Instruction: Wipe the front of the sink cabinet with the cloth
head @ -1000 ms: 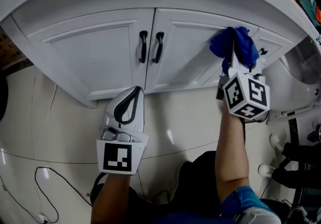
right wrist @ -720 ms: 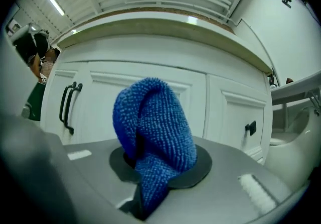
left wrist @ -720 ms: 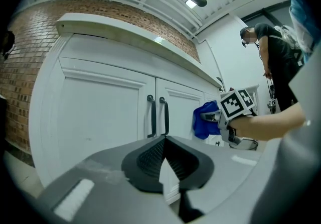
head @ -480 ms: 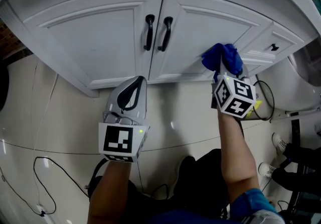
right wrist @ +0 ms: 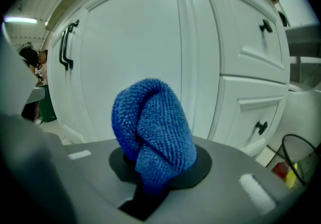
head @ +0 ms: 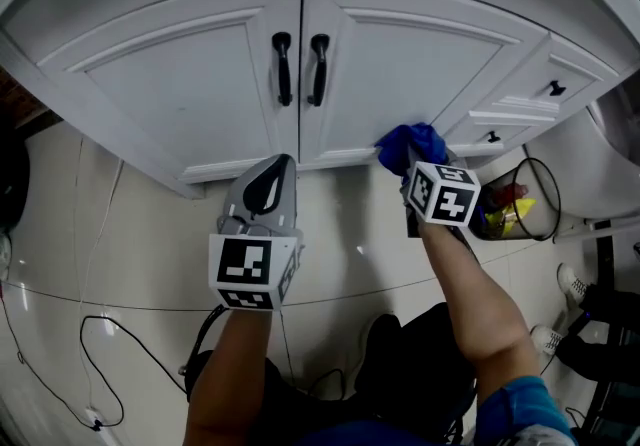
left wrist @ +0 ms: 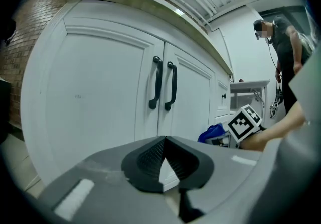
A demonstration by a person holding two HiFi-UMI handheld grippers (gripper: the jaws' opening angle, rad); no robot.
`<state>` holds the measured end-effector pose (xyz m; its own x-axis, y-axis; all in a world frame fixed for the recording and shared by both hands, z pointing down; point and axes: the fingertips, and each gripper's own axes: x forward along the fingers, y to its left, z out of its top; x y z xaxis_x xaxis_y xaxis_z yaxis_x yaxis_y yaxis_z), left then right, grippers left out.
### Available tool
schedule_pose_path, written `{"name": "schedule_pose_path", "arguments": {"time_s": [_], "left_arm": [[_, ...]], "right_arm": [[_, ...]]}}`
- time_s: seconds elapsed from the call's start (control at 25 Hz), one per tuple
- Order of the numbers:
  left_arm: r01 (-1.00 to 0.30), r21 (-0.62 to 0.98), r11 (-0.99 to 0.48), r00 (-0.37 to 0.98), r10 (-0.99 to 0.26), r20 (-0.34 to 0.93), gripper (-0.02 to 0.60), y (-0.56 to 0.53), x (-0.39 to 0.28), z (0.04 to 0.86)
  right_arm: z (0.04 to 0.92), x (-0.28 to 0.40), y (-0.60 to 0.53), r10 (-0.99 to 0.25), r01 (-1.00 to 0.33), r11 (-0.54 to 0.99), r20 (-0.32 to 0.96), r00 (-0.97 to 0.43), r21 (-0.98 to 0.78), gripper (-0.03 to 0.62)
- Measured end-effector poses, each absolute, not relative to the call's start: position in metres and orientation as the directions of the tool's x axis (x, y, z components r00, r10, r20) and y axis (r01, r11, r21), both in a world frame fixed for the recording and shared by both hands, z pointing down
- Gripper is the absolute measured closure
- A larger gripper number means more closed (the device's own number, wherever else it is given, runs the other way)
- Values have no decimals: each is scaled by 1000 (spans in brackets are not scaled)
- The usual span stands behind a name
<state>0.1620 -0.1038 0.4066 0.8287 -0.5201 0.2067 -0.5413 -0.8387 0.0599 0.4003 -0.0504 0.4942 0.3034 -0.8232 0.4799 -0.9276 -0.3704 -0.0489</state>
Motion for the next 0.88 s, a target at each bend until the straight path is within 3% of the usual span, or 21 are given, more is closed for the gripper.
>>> {"name": "schedule_pose_path", "arguments": {"time_s": [0.24,0.64,0.76,0.88], "left_arm": [[-526,39,-850,832,-504,232,580,-99,170,416],[-506,22,-862,843,-488,226,580,-98,174,417],[-494,-2,-870,857,-487,169,580,-92,176,396],[-482,-9,-876,875,-482,50,580,-82,181,362]], "right_arm": [[561,405,-50,-753,-911,-383,623,212,-152,531],[559,399,-37,-744,-894,-382,652,145,-236,530],[504,380,-27,-791,-927,-315,596,138,-204,530],[419,359,-24,-891,-960,-244,422,165,-140,530]]}}
